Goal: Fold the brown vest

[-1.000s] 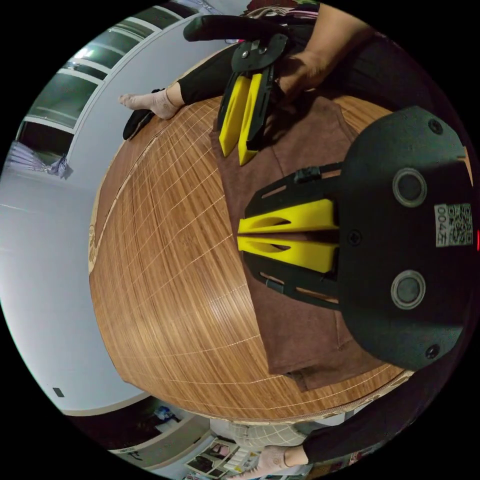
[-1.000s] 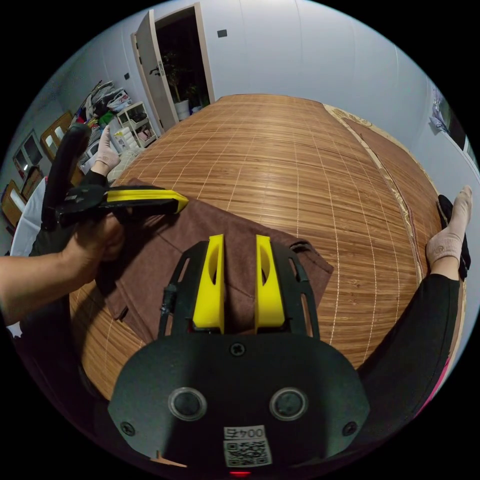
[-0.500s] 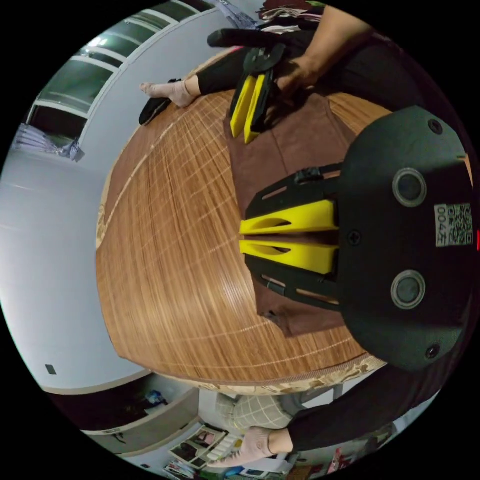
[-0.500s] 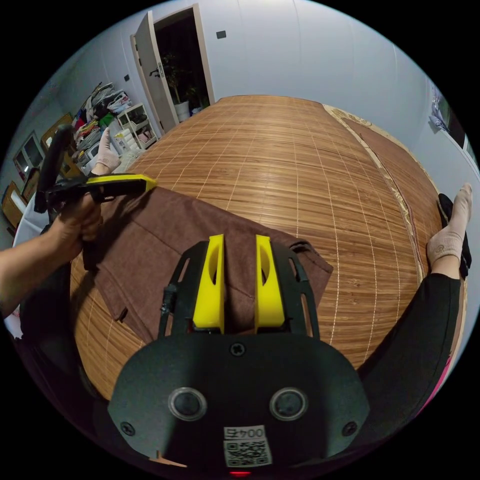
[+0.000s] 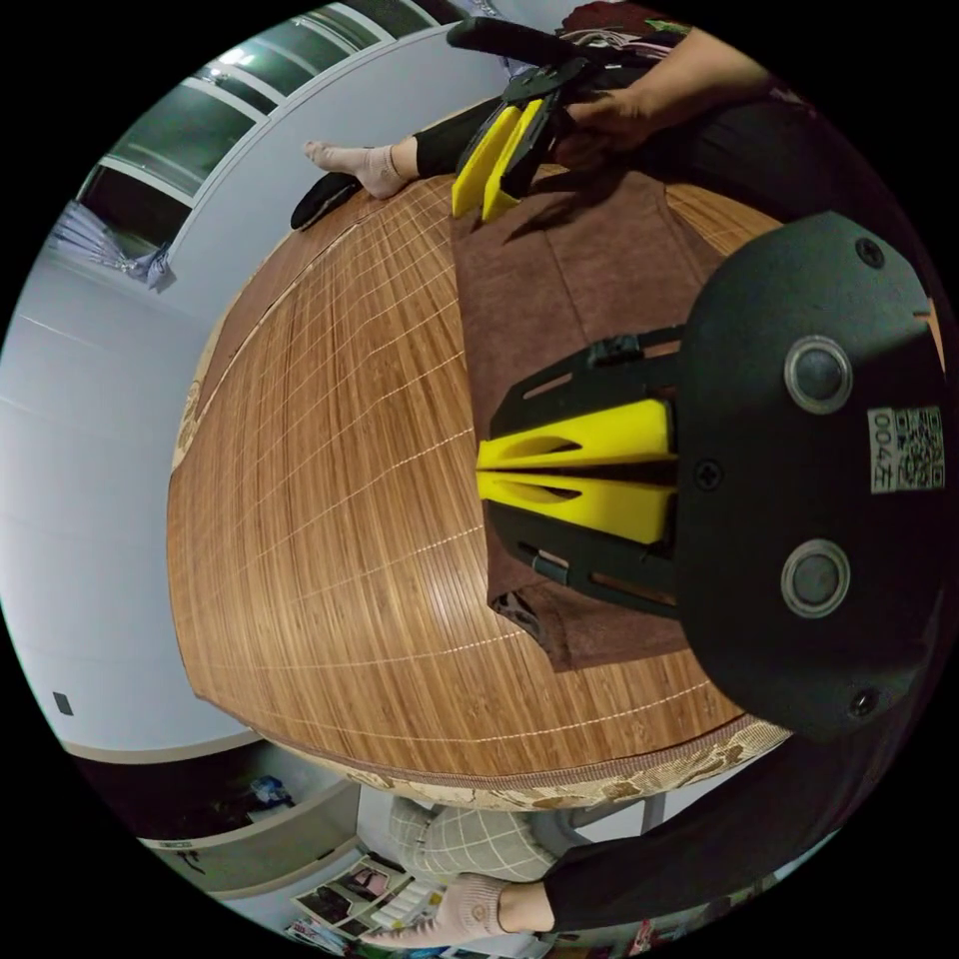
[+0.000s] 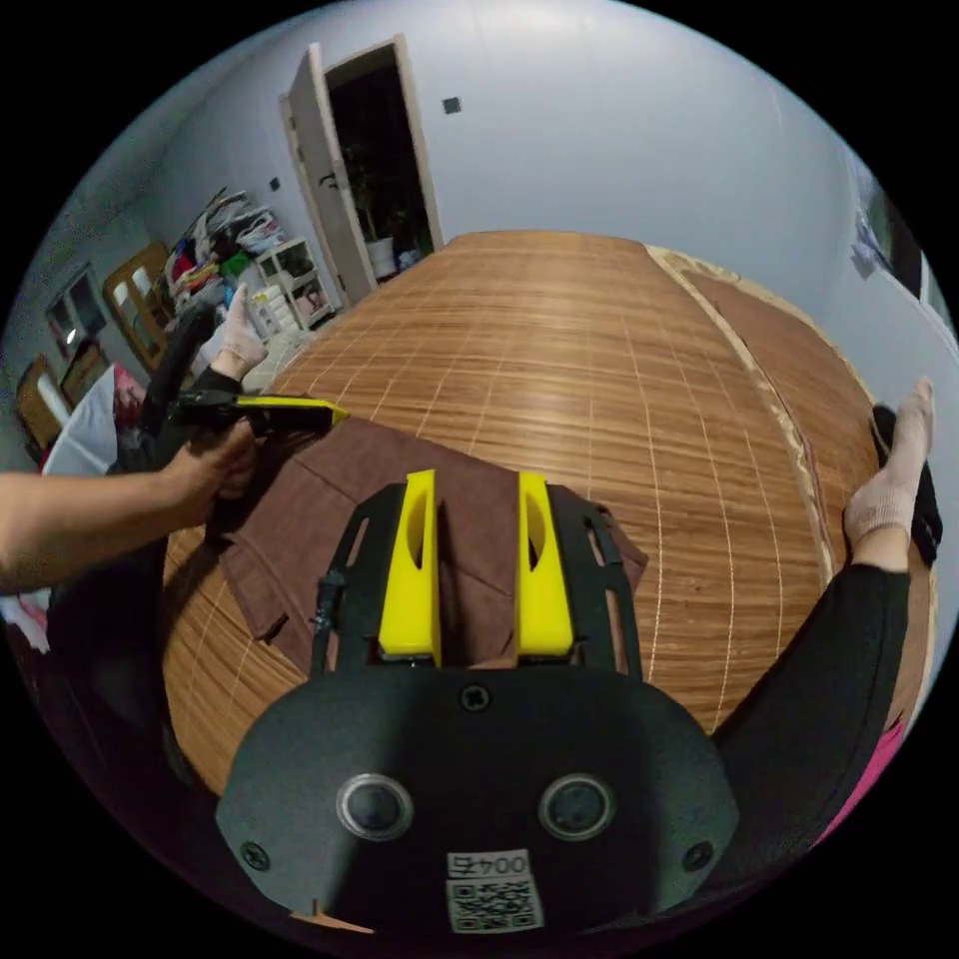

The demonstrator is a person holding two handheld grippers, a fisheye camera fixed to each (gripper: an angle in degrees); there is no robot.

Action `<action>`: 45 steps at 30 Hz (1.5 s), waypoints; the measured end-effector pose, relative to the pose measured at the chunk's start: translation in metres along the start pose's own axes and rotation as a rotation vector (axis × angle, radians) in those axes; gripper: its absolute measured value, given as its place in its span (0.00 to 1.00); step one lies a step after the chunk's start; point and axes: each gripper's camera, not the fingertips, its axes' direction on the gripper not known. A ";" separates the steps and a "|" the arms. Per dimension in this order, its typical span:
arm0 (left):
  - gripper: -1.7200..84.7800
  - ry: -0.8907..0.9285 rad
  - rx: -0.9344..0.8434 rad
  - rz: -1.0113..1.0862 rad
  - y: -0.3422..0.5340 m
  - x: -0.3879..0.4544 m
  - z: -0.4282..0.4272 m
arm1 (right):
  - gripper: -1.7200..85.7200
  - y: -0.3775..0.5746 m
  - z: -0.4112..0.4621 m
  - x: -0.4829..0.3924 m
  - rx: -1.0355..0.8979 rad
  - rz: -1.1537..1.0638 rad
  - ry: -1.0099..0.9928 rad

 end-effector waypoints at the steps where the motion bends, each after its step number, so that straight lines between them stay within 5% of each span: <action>1: 0.03 -0.002 0.001 0.002 0.002 0.000 0.001 | 0.16 -0.002 0.003 -0.012 -0.010 -0.059 -0.008; 6: 0.03 -0.020 0.004 0.016 0.010 -0.001 0.005 | 0.16 -0.006 0.022 -0.052 -0.088 -0.252 0.102; 19: 0.04 0.069 -0.011 -0.027 0.034 -0.023 0.015 | 0.16 0.002 0.020 -0.042 -0.141 -0.174 -0.024; 27: 0.06 0.032 0.142 -0.034 0.100 -0.042 -0.042 | 0.16 0.005 0.009 -0.042 -0.141 -0.168 -0.039; 45: 0.13 -0.108 0.014 0.078 0.181 -0.016 0.023 | 0.17 0.007 -0.031 -0.023 -0.114 -0.153 -0.049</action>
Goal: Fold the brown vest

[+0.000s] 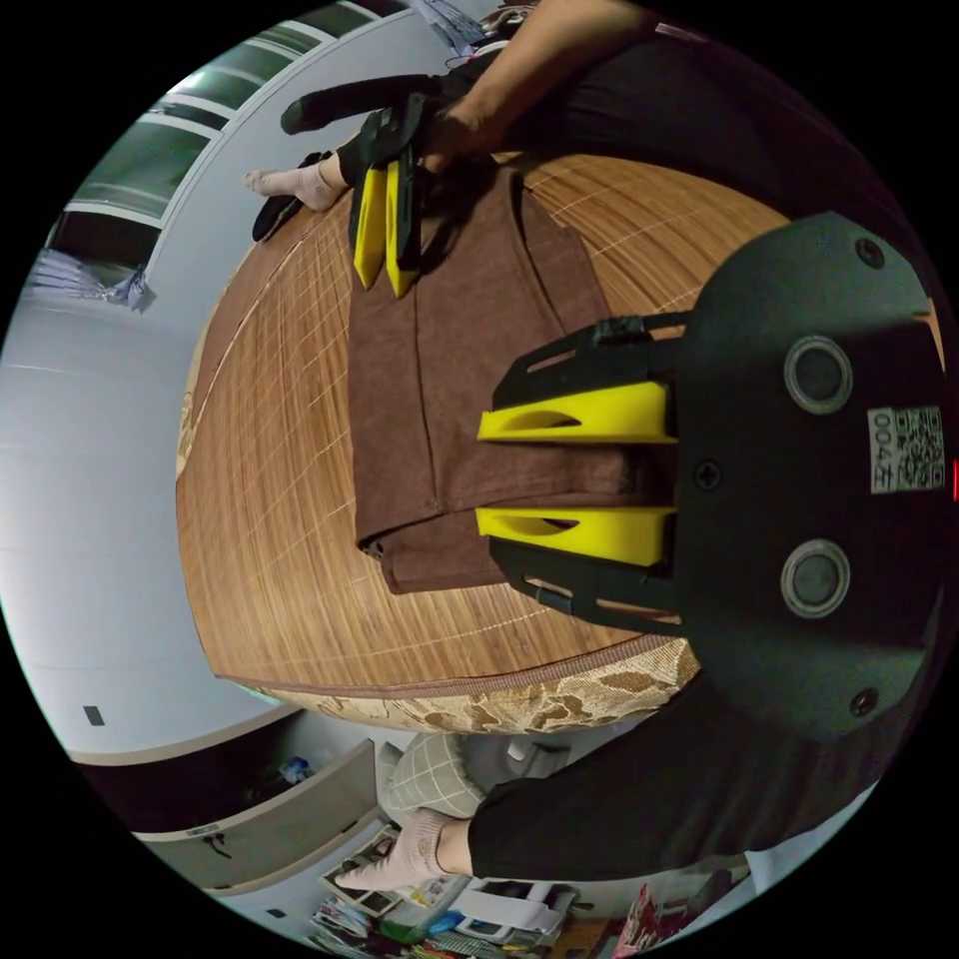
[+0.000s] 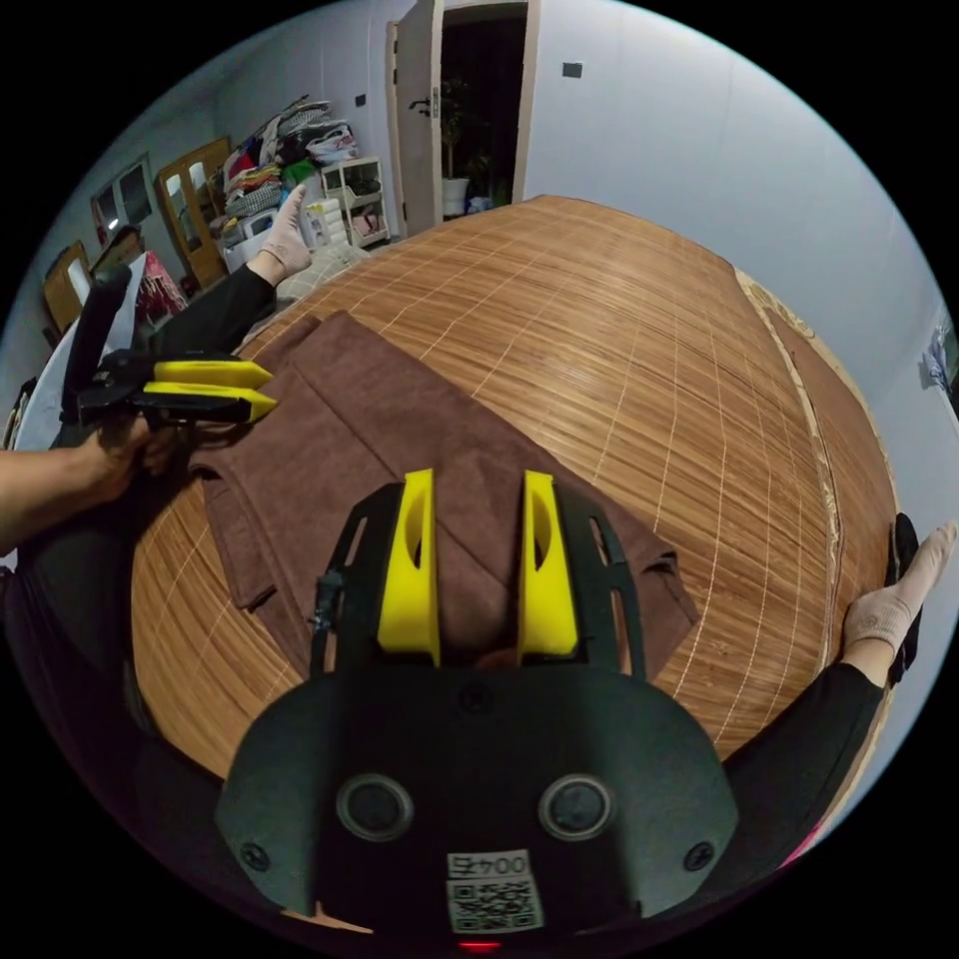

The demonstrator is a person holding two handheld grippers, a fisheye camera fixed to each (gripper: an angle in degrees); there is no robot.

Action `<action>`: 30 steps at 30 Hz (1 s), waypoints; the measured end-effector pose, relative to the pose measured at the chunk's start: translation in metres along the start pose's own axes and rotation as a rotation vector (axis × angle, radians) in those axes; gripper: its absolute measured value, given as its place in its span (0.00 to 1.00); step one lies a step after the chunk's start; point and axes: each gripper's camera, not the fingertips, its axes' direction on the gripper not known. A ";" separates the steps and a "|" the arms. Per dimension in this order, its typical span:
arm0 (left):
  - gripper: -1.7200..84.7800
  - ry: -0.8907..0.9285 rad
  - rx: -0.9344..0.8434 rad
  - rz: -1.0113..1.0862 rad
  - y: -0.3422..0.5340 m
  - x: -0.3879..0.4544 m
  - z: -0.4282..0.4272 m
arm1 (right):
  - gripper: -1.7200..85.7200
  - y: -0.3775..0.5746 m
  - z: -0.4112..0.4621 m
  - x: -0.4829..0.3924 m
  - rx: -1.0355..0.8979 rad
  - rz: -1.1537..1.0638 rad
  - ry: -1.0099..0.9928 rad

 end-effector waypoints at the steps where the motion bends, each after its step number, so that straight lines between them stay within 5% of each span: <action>1: 0.13 0.000 0.000 -0.001 0.003 0.001 0.003 | 0.17 0.003 -0.010 0.010 0.032 0.048 -0.030; 9: 0.13 -0.012 0.000 0.003 0.018 0.008 0.021 | 0.12 0.039 -0.100 0.080 0.020 0.332 -0.149; 20: 0.13 -0.005 0.003 -0.005 0.038 0.017 0.050 | 0.08 0.044 -0.101 0.063 -0.334 0.232 -0.234; 24: 0.13 0.008 0.005 -0.016 0.045 0.020 0.062 | 0.09 0.039 -0.075 0.059 -0.531 0.145 -0.124; 30: 0.14 0.032 0.012 -0.018 0.055 0.026 0.081 | 0.11 0.044 -0.098 0.100 -0.472 0.256 -0.223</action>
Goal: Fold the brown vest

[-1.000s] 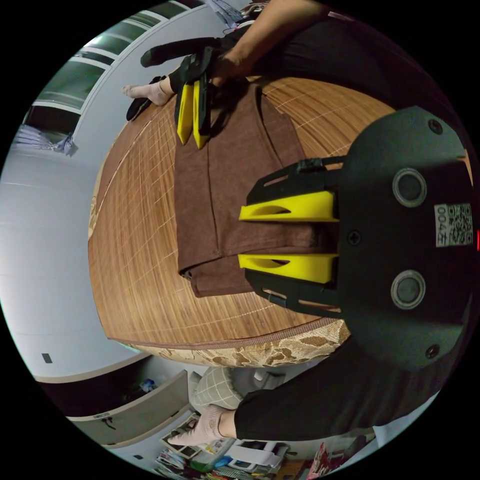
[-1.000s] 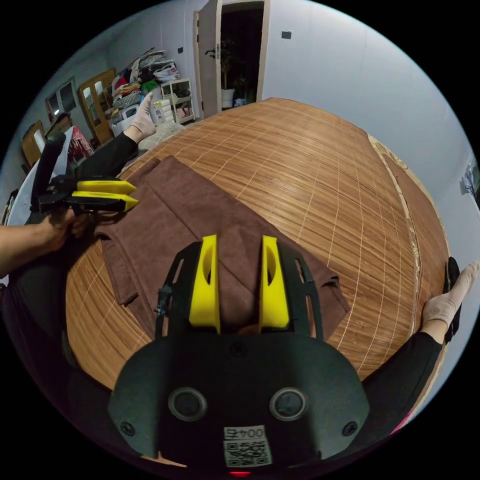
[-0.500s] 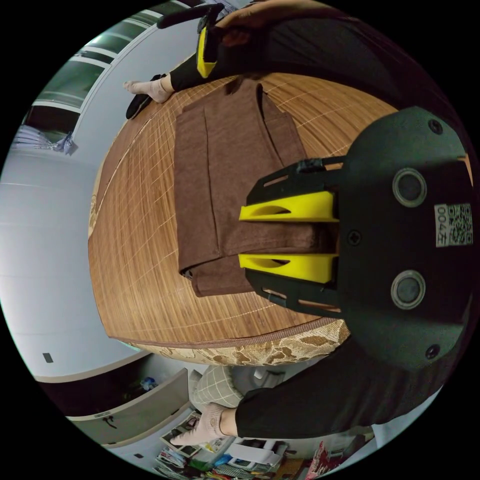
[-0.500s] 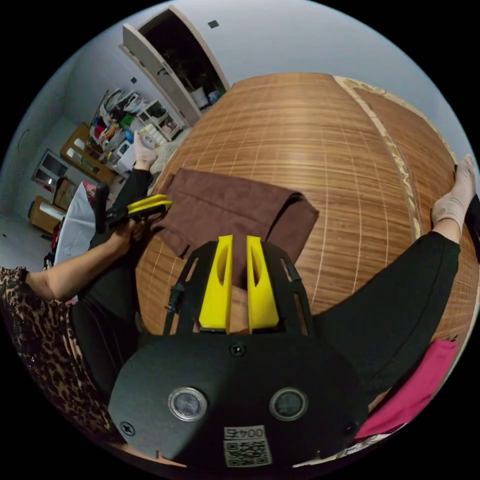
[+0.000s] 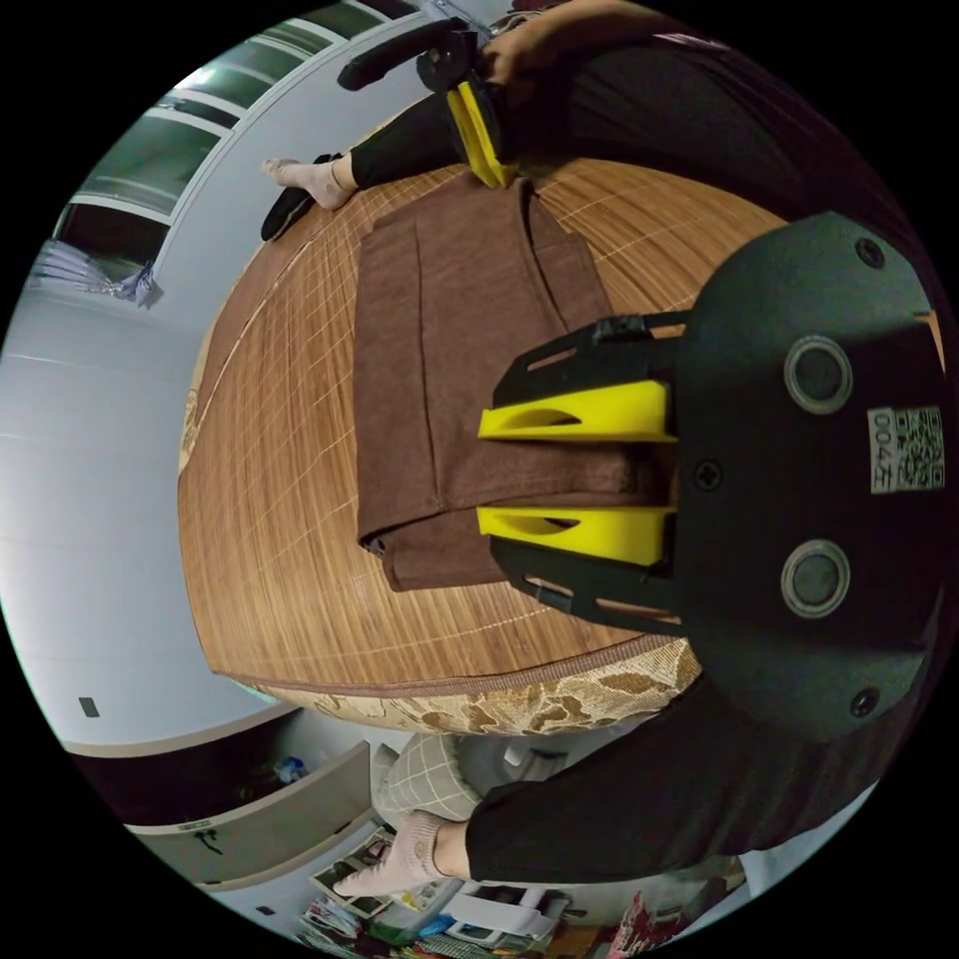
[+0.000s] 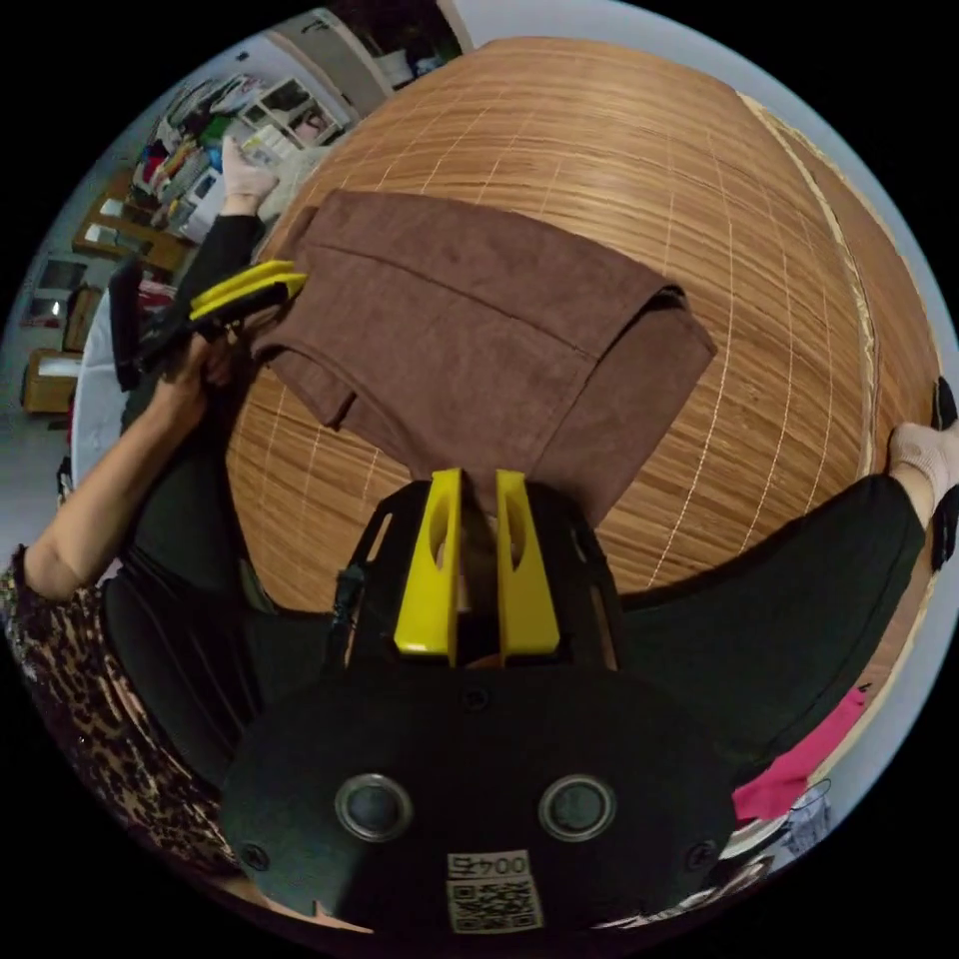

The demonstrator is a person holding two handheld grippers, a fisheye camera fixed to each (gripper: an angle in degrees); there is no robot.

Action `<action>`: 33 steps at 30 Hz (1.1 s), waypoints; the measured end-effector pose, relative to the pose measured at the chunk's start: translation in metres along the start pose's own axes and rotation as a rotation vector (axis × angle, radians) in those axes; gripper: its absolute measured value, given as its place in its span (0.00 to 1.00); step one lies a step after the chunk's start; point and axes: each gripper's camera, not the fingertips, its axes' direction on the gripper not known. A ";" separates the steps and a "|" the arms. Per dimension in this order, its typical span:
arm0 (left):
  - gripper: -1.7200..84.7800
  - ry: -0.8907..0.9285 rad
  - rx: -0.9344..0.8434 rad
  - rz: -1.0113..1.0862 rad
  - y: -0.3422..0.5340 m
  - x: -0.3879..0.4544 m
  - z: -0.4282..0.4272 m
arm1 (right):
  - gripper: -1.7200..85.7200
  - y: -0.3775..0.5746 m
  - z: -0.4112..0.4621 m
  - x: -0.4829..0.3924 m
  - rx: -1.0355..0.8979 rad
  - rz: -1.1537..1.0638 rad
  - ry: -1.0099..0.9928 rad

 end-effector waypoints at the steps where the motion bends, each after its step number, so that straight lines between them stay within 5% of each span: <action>1: 0.15 0.006 0.004 -0.003 0.002 0.001 0.004 | 0.12 0.007 -0.015 0.015 0.066 0.055 -0.062; 5: 0.17 0.021 0.030 -0.023 0.009 0.003 0.012 | 0.14 0.033 -0.048 0.073 0.225 0.318 -0.222; 10: 0.17 0.021 0.140 0.035 0.023 0.020 0.009 | 0.16 0.039 -0.047 0.119 0.135 0.491 -0.312; 22: 0.17 0.100 0.159 0.727 0.043 0.199 0.048 | 0.14 0.037 -0.045 0.160 -0.034 0.485 -0.265; 33: 0.21 0.148 0.021 0.813 0.021 0.284 0.126 | 0.07 0.068 -0.070 0.202 0.101 0.427 -0.466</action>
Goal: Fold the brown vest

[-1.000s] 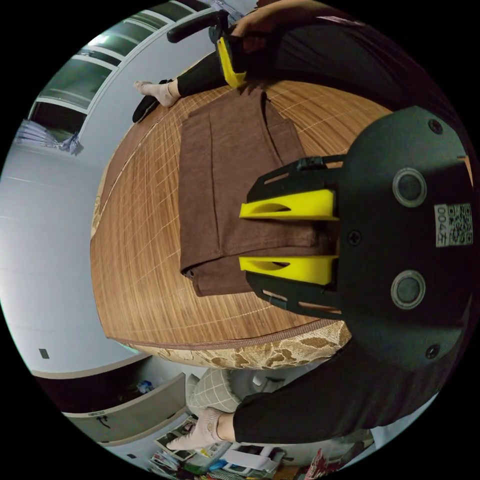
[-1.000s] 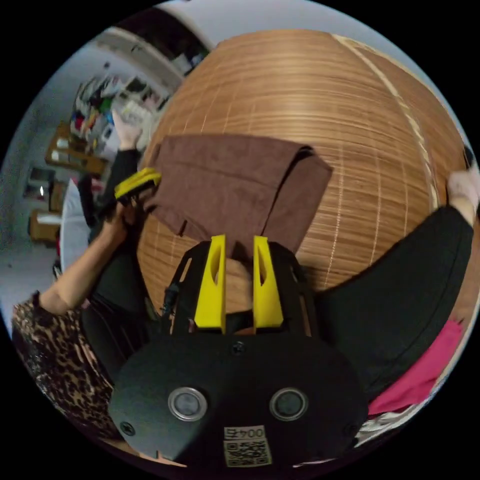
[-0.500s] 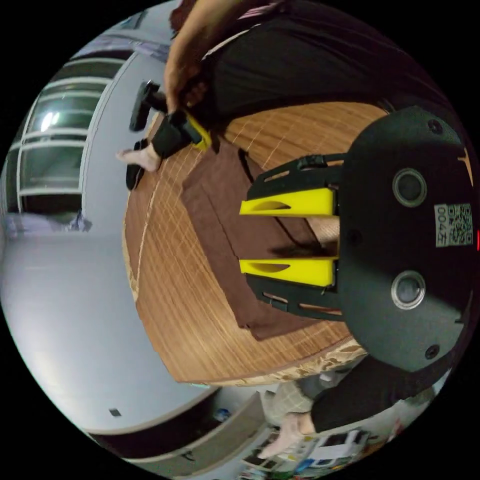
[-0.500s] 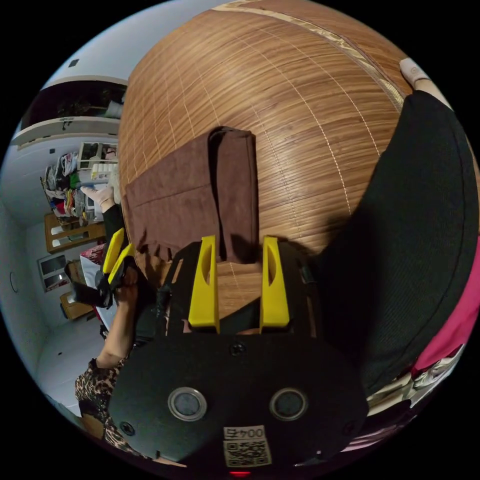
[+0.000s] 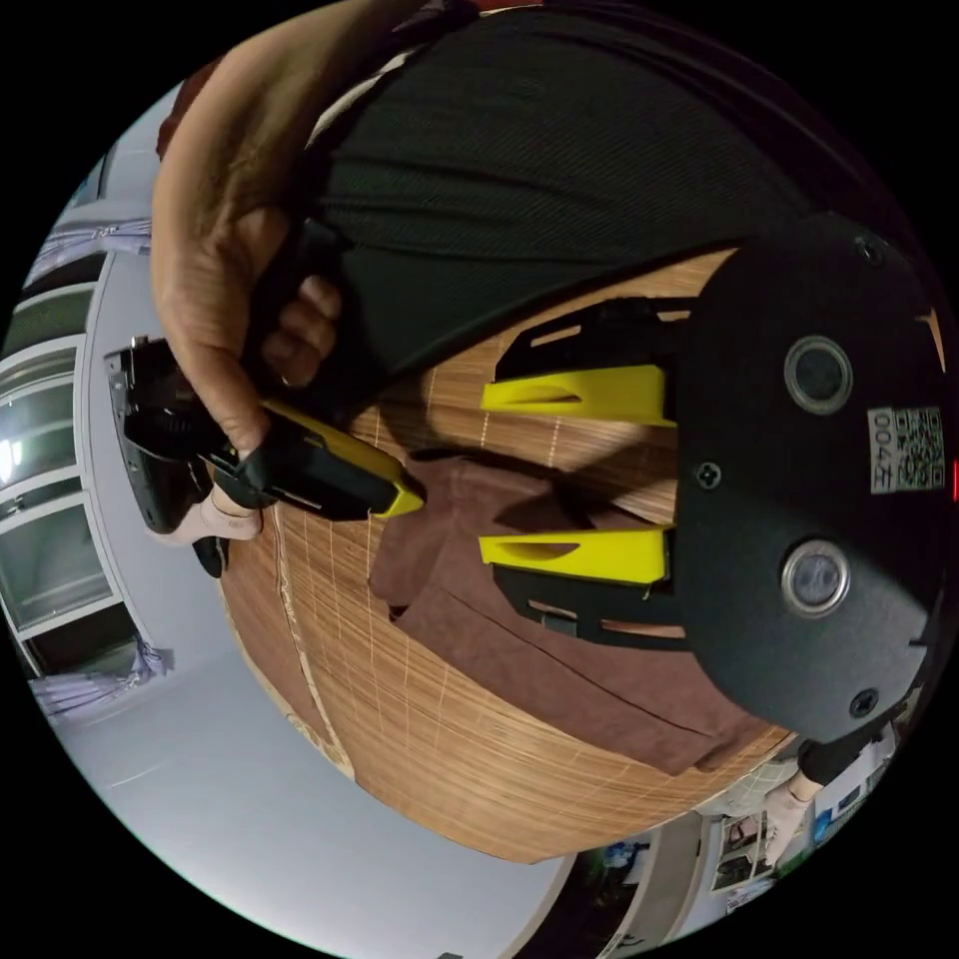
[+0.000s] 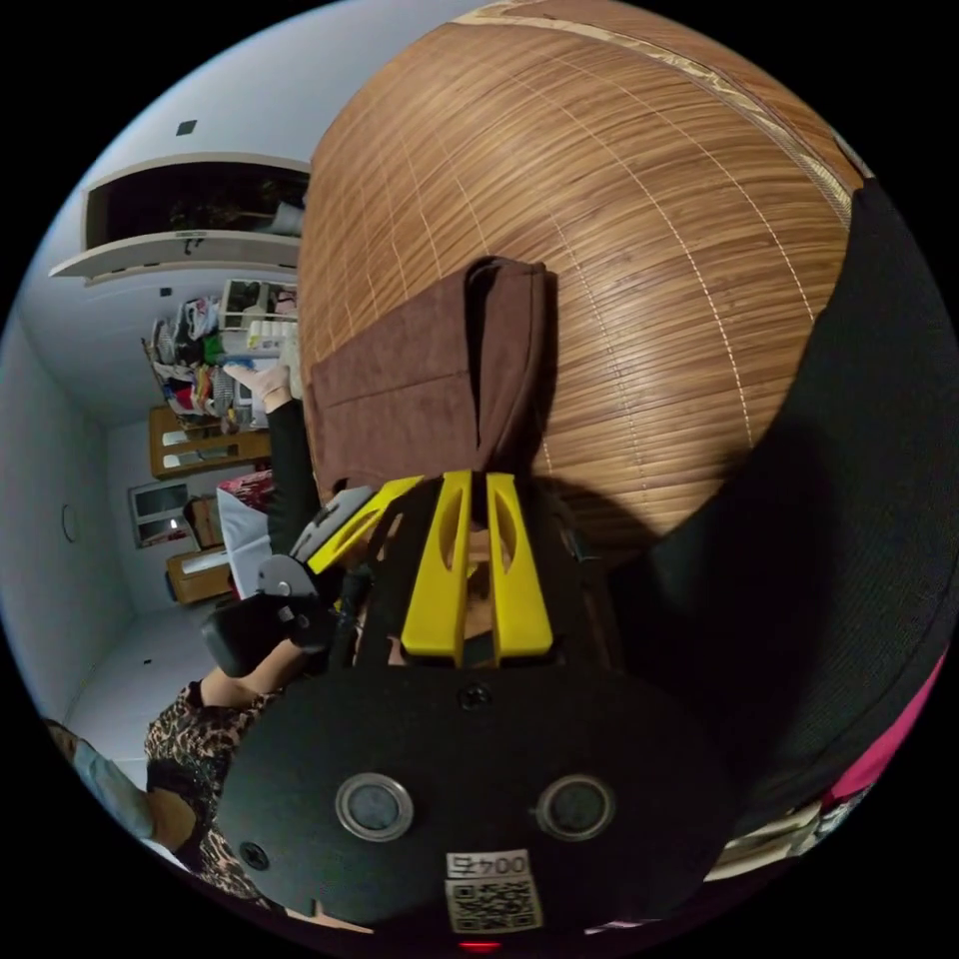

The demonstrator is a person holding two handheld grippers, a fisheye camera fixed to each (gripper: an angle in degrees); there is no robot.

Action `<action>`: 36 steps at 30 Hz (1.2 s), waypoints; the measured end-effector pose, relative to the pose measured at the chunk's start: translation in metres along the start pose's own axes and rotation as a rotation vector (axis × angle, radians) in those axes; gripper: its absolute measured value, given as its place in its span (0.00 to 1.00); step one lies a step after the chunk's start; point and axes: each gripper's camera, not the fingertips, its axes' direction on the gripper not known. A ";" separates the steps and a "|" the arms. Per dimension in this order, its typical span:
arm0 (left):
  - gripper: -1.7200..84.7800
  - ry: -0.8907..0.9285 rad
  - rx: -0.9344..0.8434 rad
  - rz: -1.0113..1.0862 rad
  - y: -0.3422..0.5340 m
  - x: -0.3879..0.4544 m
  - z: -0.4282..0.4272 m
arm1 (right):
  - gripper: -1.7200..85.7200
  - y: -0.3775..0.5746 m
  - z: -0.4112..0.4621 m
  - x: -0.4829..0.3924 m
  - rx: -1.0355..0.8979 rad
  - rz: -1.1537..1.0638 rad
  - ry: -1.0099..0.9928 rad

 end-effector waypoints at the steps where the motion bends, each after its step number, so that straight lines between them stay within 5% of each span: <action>1: 0.20 0.008 -0.009 -0.010 -0.005 0.000 0.008 | 0.06 0.001 -0.004 0.004 0.007 -0.006 -0.025; 10: 0.07 0.034 -0.014 -0.110 -0.021 -0.008 0.047 | 0.17 0.005 -0.035 0.034 0.114 -0.005 -0.143; 22: 0.07 0.142 0.081 -0.241 -0.024 -0.033 0.065 | 0.26 -0.004 -0.054 0.066 0.152 0.104 -0.142; 36: 0.18 0.057 0.009 -0.085 -0.048 -0.009 0.096 | 0.06 -0.024 -0.046 0.071 0.004 0.065 -0.015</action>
